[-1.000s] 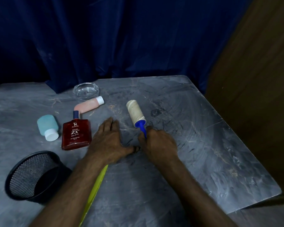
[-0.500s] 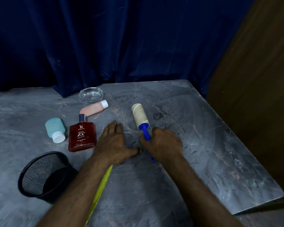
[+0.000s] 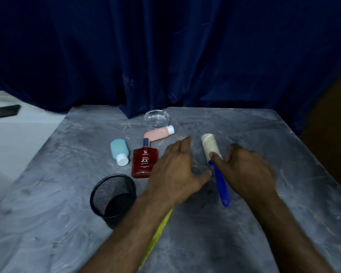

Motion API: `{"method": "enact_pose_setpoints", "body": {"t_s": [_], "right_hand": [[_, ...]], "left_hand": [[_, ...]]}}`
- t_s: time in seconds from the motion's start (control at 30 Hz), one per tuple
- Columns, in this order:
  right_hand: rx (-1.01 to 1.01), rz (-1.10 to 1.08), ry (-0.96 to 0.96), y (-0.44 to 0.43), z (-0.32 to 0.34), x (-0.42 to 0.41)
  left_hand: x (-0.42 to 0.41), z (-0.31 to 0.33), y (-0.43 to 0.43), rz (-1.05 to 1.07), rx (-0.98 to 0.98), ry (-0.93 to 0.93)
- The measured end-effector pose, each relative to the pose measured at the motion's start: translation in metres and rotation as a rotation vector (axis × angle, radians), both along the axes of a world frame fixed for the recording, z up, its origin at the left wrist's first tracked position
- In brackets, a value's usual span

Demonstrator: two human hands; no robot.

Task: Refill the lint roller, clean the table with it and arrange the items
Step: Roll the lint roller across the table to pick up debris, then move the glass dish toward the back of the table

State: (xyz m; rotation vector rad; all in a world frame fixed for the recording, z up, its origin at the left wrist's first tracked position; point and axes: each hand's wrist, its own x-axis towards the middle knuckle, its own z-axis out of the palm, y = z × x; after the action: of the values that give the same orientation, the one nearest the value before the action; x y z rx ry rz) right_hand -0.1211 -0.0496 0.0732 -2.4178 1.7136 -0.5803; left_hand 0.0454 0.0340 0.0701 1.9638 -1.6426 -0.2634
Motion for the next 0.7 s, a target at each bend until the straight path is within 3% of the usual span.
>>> {"method": "enact_pose_setpoints", "body": {"t_s": [0.13,0.27,0.5,0.7], "right_hand": [[0.044,0.095,-0.13,-0.014,0.023,0.027],[0.026,0.115,-0.188,-0.051,0.034,0.068],[0.232,0.138,-0.315,-0.12,0.021,0.144],[0.305,0.115,-0.278,-0.15,-0.006,0.181]], "left_hand": [[0.043,0.049,-0.002,0.075,-0.115,0.081],[0.108,0.074,-0.036,0.174,-0.111,0.13],[0.197,0.038,-0.107,0.304,0.092,0.19],[0.227,0.002,-0.137,0.403,0.174,0.297]]}}
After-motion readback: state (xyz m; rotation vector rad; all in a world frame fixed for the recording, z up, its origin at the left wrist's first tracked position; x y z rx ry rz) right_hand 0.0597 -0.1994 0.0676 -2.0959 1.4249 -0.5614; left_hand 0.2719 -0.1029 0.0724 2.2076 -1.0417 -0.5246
